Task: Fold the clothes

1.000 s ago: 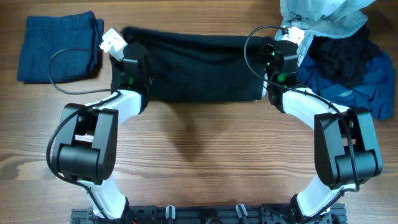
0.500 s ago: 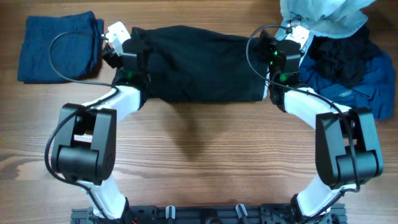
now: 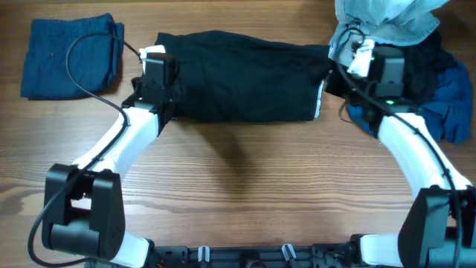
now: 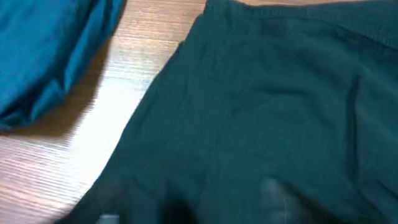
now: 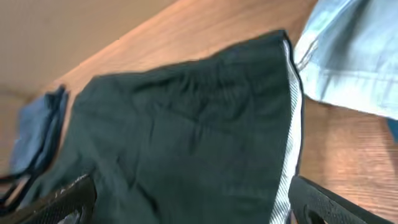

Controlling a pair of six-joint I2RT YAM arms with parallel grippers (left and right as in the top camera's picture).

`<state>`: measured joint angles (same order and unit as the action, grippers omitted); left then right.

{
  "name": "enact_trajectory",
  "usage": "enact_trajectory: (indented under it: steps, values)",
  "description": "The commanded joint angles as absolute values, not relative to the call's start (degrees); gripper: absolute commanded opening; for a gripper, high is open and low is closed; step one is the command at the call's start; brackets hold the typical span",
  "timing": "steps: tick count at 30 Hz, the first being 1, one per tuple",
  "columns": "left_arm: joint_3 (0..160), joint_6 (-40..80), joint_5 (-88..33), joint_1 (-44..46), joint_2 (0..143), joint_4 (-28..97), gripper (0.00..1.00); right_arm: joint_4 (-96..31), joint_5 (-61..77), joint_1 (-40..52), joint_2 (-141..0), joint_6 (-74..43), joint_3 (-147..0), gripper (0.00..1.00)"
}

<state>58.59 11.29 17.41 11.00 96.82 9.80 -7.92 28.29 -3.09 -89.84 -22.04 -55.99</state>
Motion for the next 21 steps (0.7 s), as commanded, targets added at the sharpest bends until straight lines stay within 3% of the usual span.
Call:
enact_trajectory:
  steps: [1,5,10,18,21]
  values:
    - [58.6,10.9,14.6,9.6,98.3,10.0,0.24,-10.7,44.0,-6.2,-90.8,-14.3,-56.4,1.00]
    - [58.6,15.5,14.3,8.9,98.9,12.7,0.04,-15.1,43.9,-6.3,-90.8,-12.0,-56.4,1.00]
    - [58.6,23.6,10.7,8.9,101.4,17.7,0.04,-16.7,43.9,-6.3,-90.8,-12.0,-56.4,1.00]
    - [63.0,23.6,8.4,9.0,98.7,31.5,0.04,-11.9,47.6,-7.4,-91.2,-12.2,-56.8,0.99]
    - [63.0,23.7,8.4,8.1,98.7,30.6,0.04,-12.7,41.0,-4.7,-91.2,-10.8,-57.5,0.99]
